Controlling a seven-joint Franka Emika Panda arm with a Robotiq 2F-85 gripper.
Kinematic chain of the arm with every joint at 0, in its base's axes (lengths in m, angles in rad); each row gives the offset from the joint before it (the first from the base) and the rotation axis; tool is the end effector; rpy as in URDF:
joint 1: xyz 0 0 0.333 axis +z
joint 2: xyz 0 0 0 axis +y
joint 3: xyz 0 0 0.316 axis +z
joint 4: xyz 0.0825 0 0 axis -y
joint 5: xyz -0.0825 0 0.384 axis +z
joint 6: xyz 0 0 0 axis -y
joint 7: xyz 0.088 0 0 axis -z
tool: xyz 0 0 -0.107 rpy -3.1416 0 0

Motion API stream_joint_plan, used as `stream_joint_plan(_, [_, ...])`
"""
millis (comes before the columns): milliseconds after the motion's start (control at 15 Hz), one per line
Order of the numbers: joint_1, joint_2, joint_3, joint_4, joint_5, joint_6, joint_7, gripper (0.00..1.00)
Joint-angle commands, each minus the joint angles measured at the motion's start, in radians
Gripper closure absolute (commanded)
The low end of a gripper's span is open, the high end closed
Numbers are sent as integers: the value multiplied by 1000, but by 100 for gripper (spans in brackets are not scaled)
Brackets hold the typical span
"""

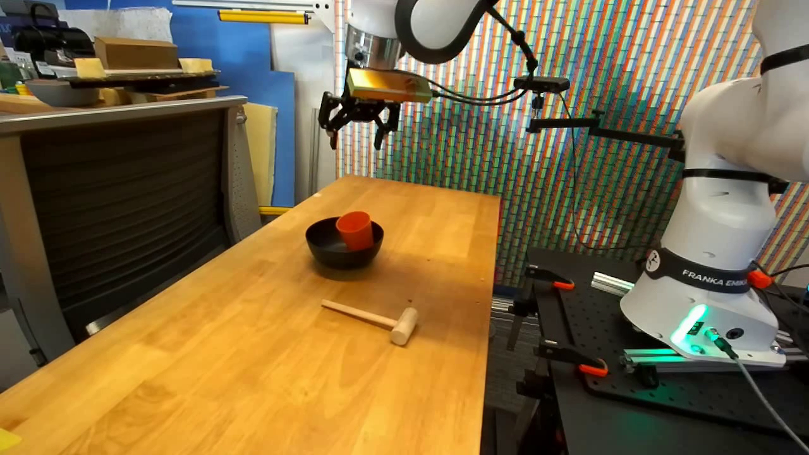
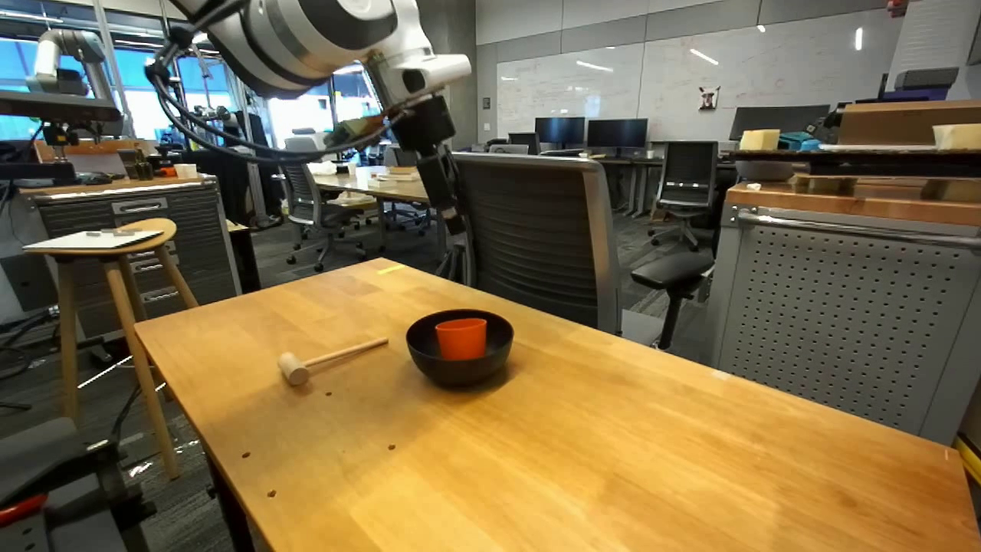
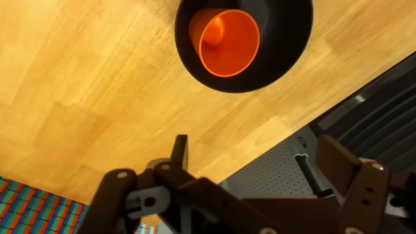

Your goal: Take the orange cup and put it in the black bowl

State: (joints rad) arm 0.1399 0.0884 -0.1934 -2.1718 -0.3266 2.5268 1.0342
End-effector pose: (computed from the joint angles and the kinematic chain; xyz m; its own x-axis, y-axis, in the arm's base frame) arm 0.5709 -0.0261 0.3803 0.6175 -0.7079 0.3430 -0.7375 -0.6726 -0.0603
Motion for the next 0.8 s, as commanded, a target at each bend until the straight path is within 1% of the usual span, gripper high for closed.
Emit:
stream_joint_plan(0, [-45,-253,92,-173,52,-10,-199,0])
stream_joint_plan(67, [-48,-310,112,-214,82,-11,-259,0])
stream_joint_plan(200, [-45,-425,137,-289,180,-32,-407,1])
stream_joint_plan(267, [27,-482,78,-320,216,-53,-471,0])
stream_joint_plan(400, [66,-596,50,-387,302,-110,-611,0])
stream_joint_plan(467, [-60,-449,169,-296,278,-69,-517,0])
stream_joint_plan(533, [-47,-500,159,-327,314,-91,-573,0])
stream_joint_plan(600, [-40,-538,153,-352,328,-101,-600,0])
stream_joint_plan(733, [-37,-574,147,-378,334,-107,-619,0])
